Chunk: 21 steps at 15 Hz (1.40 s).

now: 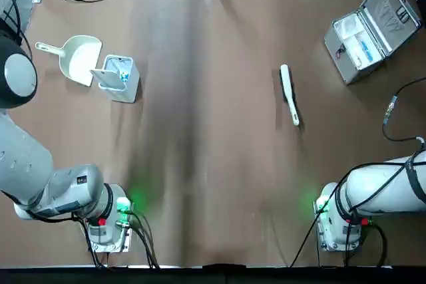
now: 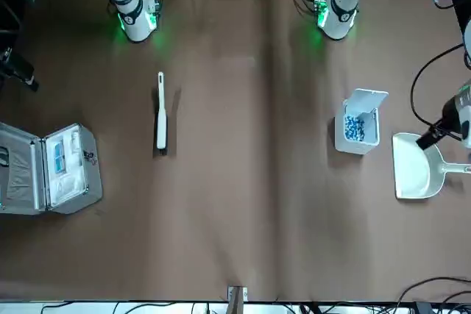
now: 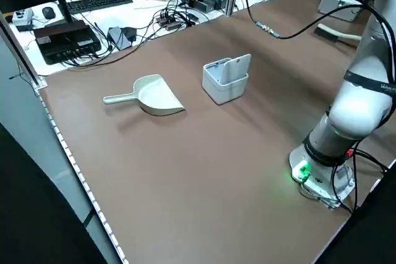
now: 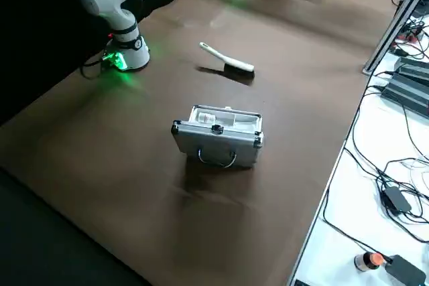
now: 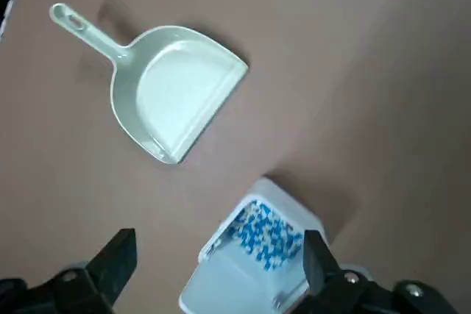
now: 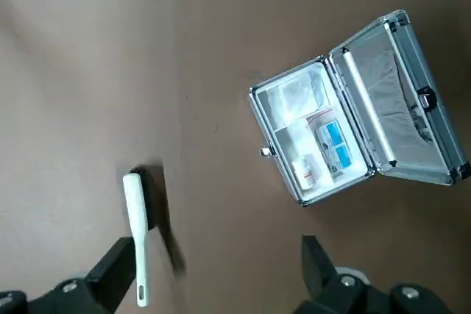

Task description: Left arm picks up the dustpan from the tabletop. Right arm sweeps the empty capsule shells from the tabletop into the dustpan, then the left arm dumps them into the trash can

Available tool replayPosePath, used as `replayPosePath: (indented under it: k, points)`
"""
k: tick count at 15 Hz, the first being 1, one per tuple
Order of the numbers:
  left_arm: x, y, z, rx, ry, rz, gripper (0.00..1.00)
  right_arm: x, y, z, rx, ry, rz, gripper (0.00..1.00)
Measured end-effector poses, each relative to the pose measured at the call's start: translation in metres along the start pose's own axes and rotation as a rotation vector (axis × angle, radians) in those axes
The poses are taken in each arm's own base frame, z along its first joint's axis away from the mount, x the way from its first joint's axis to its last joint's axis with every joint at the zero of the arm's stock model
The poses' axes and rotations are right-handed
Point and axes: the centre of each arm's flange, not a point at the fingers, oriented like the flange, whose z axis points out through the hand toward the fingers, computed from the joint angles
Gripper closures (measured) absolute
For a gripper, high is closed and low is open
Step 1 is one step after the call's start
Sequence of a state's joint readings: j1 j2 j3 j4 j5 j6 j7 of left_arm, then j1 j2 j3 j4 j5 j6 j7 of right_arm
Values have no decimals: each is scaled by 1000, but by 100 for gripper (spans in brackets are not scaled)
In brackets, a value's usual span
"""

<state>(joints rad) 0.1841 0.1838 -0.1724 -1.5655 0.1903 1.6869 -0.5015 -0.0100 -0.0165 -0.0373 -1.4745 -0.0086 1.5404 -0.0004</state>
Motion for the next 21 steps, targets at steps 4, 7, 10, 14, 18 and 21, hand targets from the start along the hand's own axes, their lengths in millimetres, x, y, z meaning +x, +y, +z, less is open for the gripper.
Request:
replayPosePath:
  k: [4, 7, 10, 14, 18, 21]
  points:
    - [-6, -3, -25, -47, -51, 183, 0, 0, 0, 0, 0, 0, 0, 1]
    - [-15, 10, -36, -61, -52, 333, 0, 0, 0, 0, 0, 0, 0, 1]
    - [-29, 35, -43, -69, -42, 425, 0, 0, 0, 0, 0, 0, 0, 2]
    - [-61, 65, -75, -75, 9, 489, 0, 0, 0, 0, 0, -1, 0, 1]
    - [-81, 56, -101, -64, 18, 502, 0, 0, 0, 0, 0, -1, 0, 1]
    - [-76, 36, -109, -64, 38, 541, 0, 0, 0, 0, 0, -1, -1, 1]
